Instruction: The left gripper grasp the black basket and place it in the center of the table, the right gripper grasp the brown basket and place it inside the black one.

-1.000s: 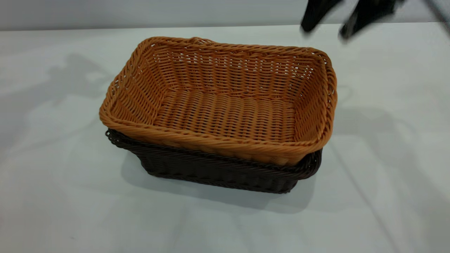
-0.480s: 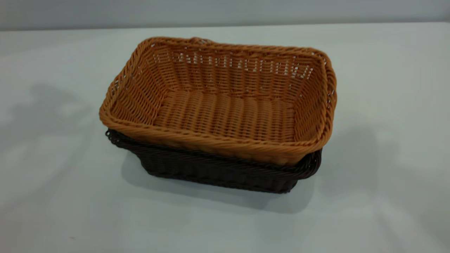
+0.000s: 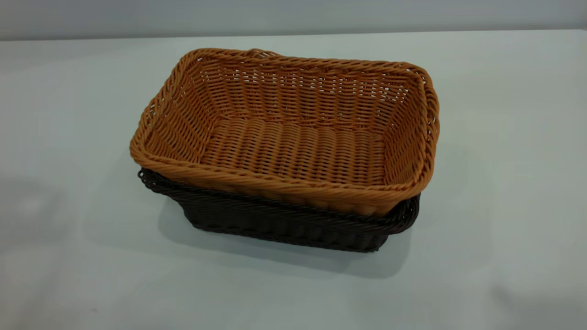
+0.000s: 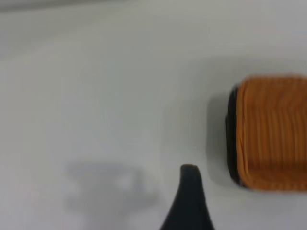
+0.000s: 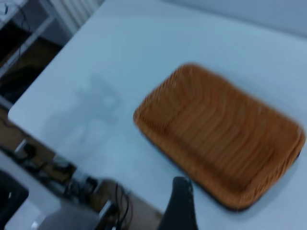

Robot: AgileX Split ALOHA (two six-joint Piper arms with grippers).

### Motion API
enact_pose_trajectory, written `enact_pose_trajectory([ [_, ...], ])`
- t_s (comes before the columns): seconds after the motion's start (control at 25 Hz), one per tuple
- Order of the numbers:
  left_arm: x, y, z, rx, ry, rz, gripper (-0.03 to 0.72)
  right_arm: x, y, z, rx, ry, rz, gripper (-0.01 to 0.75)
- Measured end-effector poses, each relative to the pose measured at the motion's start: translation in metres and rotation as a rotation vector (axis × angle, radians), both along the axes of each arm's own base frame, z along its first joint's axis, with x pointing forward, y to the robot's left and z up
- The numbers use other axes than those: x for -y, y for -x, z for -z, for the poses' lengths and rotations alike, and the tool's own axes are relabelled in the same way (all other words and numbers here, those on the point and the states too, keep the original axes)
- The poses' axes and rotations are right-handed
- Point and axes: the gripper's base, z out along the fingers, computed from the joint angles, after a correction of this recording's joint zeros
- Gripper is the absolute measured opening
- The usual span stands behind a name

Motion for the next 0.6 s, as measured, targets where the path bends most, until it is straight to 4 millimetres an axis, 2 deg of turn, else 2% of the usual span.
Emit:
enact_pose_trajectory([
  [0.2,0.006,0.066,0.036,-0.055,0.01,-0.007,0.542,0.008,0.037,0.053,-0.05,0.004,0.011,0.575],
  [0.36,0.011,0.122,0.067,-0.044,0.011,-0.011,0.542,0.014,0.064,0.087,-0.019,-0.008,0.034,0.575],
  [0.44,0.013,0.149,0.079,-0.01,0.008,-0.011,0.542,0.018,0.073,0.102,0.005,0.003,0.053,0.575],
  [0.6,0.016,0.187,0.108,0.043,0.002,-0.01,0.542,0.026,0.086,0.133,0.026,0.054,0.081,0.575],
])
